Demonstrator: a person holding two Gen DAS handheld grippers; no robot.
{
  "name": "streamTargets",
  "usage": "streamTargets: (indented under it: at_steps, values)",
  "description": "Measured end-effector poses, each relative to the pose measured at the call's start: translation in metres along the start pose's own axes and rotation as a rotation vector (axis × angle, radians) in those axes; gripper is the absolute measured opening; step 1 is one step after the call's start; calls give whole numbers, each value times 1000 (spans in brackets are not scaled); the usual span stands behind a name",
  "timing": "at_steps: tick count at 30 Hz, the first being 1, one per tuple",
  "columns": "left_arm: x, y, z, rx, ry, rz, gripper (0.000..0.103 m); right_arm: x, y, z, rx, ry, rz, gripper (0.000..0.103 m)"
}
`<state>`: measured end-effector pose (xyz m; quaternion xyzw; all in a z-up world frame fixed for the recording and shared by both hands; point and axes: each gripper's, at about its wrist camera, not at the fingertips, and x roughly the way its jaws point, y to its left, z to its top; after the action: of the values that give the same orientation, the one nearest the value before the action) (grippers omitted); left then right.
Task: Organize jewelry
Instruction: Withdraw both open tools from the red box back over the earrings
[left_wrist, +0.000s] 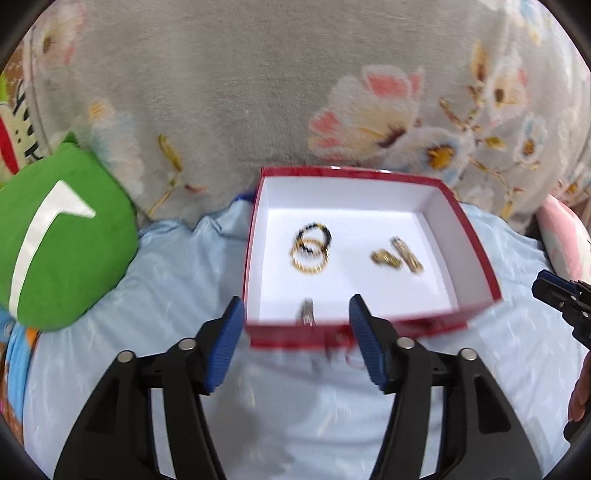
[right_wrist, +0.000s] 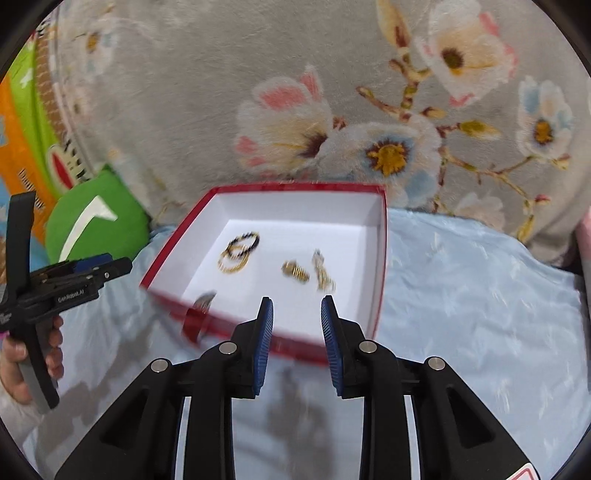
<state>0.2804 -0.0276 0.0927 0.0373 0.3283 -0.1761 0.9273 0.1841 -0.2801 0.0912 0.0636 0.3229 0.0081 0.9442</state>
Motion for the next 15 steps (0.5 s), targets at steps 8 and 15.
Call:
streamTargets:
  at_steps: [8, 15]
  values:
    - [-64, -20, -89, 44, 67, -21, 58, -62, 9, -119, 33, 90, -13, 26]
    - [-81, -42, -162, 17, 146, -67, 58, -72, 25, -190, 80, 151, -9, 26]
